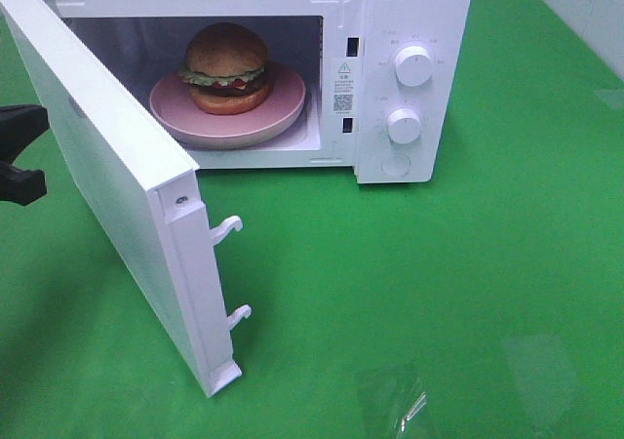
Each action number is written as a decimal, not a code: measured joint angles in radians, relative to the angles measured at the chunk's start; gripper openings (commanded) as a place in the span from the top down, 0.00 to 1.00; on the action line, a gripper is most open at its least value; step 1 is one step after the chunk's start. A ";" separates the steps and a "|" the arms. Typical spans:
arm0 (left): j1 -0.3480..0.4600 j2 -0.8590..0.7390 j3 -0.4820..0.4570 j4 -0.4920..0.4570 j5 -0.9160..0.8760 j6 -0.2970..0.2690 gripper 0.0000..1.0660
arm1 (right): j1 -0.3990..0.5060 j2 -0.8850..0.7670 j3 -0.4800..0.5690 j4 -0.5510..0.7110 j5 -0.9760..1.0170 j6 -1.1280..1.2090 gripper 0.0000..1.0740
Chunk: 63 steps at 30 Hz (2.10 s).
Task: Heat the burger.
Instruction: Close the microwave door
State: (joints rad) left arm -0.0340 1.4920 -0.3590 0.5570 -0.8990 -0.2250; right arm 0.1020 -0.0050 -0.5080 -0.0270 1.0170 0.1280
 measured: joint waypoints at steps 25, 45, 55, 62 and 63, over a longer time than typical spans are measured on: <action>-0.103 0.211 -0.163 0.053 -0.025 -0.033 1.00 | 0.000 0.000 0.000 0.000 0.000 0.000 0.32; -0.242 0.331 -0.348 -0.040 -0.012 -0.033 1.00 | 0.000 0.000 0.000 0.000 0.000 0.000 0.32; -0.296 0.395 -0.459 -0.078 0.037 -0.033 1.00 | 0.000 0.000 0.000 0.000 0.000 0.000 0.32; -0.335 0.426 -0.519 -0.053 0.049 -0.033 1.00 | 0.000 0.000 0.000 0.000 0.000 0.000 0.32; -0.335 0.426 -0.519 -0.053 0.049 -0.033 1.00 | 0.000 0.000 0.000 0.000 0.000 0.000 0.32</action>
State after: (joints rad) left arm -0.3690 1.9180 -0.8780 0.5040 -0.8500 -0.2580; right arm 0.1020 -0.0050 -0.5080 -0.0270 1.0170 0.1280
